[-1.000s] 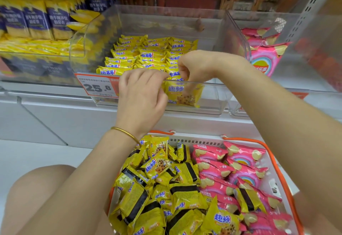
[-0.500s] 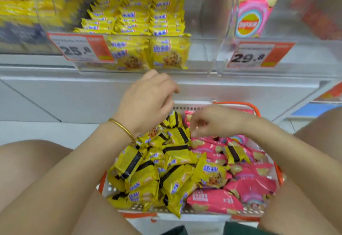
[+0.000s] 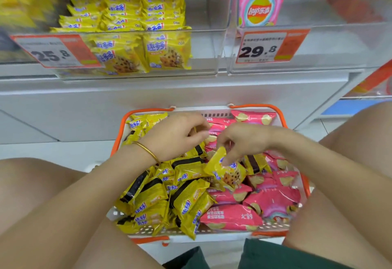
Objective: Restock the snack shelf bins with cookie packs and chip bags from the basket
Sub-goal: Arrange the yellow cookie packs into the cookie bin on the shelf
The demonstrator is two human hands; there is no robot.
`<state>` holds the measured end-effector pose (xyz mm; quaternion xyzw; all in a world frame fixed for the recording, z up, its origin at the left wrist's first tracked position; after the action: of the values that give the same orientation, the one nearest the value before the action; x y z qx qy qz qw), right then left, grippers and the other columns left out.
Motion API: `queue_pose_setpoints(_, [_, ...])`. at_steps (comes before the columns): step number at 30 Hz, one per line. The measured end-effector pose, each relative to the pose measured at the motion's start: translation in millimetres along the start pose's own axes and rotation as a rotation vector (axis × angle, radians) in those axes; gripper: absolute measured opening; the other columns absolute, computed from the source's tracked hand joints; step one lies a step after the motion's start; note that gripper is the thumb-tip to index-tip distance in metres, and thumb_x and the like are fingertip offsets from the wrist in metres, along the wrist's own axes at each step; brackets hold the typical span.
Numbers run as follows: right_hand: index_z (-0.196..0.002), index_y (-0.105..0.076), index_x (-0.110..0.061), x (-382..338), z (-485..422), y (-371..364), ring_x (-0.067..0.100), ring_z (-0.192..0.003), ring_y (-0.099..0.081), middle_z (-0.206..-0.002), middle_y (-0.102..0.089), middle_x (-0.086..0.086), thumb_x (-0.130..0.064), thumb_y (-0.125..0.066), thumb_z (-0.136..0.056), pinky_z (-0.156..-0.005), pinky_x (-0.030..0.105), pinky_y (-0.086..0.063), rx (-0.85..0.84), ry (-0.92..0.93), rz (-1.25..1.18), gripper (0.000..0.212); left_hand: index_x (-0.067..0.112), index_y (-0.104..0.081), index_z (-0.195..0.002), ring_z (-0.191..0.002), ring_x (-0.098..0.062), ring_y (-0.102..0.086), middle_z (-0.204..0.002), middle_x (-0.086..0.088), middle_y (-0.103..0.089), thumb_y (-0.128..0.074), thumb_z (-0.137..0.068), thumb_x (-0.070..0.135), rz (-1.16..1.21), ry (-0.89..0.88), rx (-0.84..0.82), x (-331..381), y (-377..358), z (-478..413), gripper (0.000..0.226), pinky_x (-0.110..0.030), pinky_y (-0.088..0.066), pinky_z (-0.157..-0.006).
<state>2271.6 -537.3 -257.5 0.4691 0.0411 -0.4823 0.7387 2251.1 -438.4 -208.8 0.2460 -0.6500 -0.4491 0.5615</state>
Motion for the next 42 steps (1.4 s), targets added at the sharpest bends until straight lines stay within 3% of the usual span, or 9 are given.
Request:
queue_pose_setpoints(4, [-0.088, -0.062, 0.004, -0.5, 15.0, 35.1, 0.019, -0.064, -0.056, -0.073, -0.059, 0.011, -0.016, -0.076, -0.078, -0.066, 0.04, -0.05, 0.179, 0.057, -0.349, 0.026, 0.024, -0.059, -0.111, -0.088, -0.009, -0.061, -0.097, 0.009, -0.064, -0.066, -0.083, 0.038, 0.227, 0.123, -0.17, 2.6, -15.0, 3.2, 0.032, -0.019, -0.048, -0.074])
queue_pose_setpoints(8, [-0.092, -0.063, -0.004, -11.3, 23.1, 57.5, 0.017, -0.072, -0.058, -0.083, -0.064, 0.015, -0.014, -0.071, -0.079, -0.069, 0.033, -0.048, 0.306, 0.112, -0.621, 0.018, 0.027, -0.057, -0.088, -0.078, -0.012, -0.062, -0.083, 0.007, -0.064, -0.072, -0.081, 0.027, 0.322, 0.126, -0.02, 3.6, 13.9, 0.9, 0.016, -0.035, -0.051, -0.072])
queue_pose_setpoints(11, [-0.104, -0.059, -0.007, -31.0, 30.4, 75.1, 0.022, -0.085, -0.061, -0.098, -0.065, 0.02, -0.022, -0.071, -0.071, -0.082, 0.039, -0.049, 0.341, 0.202, -0.637, 0.038, 0.023, -0.058, -0.087, -0.077, -0.02, -0.063, -0.084, -0.004, -0.067, -0.074, -0.079, 0.021, 0.451, 0.124, 0.127, 1.6, 50.9, 1.0, 0.018, -0.04, -0.052, -0.076])
queue_pose_setpoints(14, [-0.097, -0.059, -0.01, -52.1, 43.1, 111.8, 0.023, -0.082, -0.066, -0.095, -0.068, 0.014, -0.009, -0.072, -0.074, -0.076, 0.04, -0.055, 0.483, 0.253, -0.59, 0.027, 0.02, -0.059, -0.094, -0.072, -0.007, -0.061, -0.088, -0.004, -0.067, -0.07, -0.082, 0.014, 0.5, 0.073, 0.271, 7.4, 101.3, -2.6, 0.018, -0.022, -0.051, -0.068])
queue_pose_setpoints(18, [-0.106, -0.057, -0.01, -76.1, 64.8, 188.9, 0.007, -0.069, -0.064, -0.088, -0.069, 0.003, -0.005, -0.069, -0.081, -0.058, 0.029, -0.052, 0.85, 0.306, -0.549, 0.028, 0.021, -0.058, -0.102, -0.078, -0.008, -0.059, -0.09, 0.002, -0.061, -0.061, -0.089, 0.012, 0.324, 0.065, 0.612, -5.3, 190.7, -8.8, 0.016, -0.01, -0.046, -0.067])
queue_pose_setpoints(21, [-0.109, -0.053, -0.011, -86.9, 64.8, 228.4, 0.013, -0.074, -0.064, -0.093, -0.069, 0.005, -0.013, -0.072, -0.079, -0.062, 0.031, -0.051, 1.016, 0.218, -0.329, 0.036, 0.018, -0.068, -0.099, -0.078, -0.004, -0.056, -0.092, 0.007, -0.063, -0.063, -0.087, 0.014, -0.042, 0.148, 0.502, -26.5, 215.3, -31.5, 0.014, -0.009, -0.042, -0.07])
queue_pose_setpoints(25, [-0.104, -0.054, -0.025, -99.3, 50.6, 247.5, 0.019, -0.089, -0.062, -0.1, -0.065, 0.004, -0.02, -0.075, -0.077, -0.073, 0.03, -0.049, 0.994, 0.153, -0.125, 0.035, 0.021, -0.074, -0.092, -0.073, -0.002, -0.056, -0.081, 0.012, -0.063, -0.071, -0.081, 0.024, -0.212, 0.176, 0.119, -46.0, 195.7, -63.7, 0.011, -0.014, -0.039, -0.062])
queue_pose_setpoints(30, [-0.104, -0.059, -0.03, -110.4, 34.7, 246.1, 0.005, -0.071, -0.053, -0.09, -0.059, -0.007, -0.016, -0.073, -0.077, -0.064, 0.023, -0.041, 0.879, 0.14, -0.016, 0.033, 0.029, -0.064, -0.071, -0.07, -0.013, -0.051, -0.076, 0.004, -0.056, -0.076, -0.074, 0.037, -0.379, 0.149, -0.105, -50.9, 181.8, -84.2, 0.015, -0.025, -0.041, -0.062])
queue_pose_setpoints(42, [-0.113, -0.064, -0.024, -114.8, 0.7, 221.7, 0.008, -0.068, -0.049, -0.082, -0.053, -0.007, -0.014, -0.066, -0.083, -0.058, 0.018, -0.038, 0.626, 0.022, 0.127, 0.032, 0.011, -0.057, -0.064, -0.062, -0.021, -0.045, -0.068, -0.007, -0.053, -0.07, -0.077, 0.016, -0.424, 0.127, 0.036, -52.2, 185.4, -84.1, 0.019, -0.025, -0.034, -0.053])
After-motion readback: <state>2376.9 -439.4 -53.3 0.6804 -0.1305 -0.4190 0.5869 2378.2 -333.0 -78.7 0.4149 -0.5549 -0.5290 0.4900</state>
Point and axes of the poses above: each hand's wrist, its own z-axis away from the middle knuckle, its own y-axis out of the back of the hand, x = y × z, the point moved 8 cm from there along -z, towards the middle knuckle
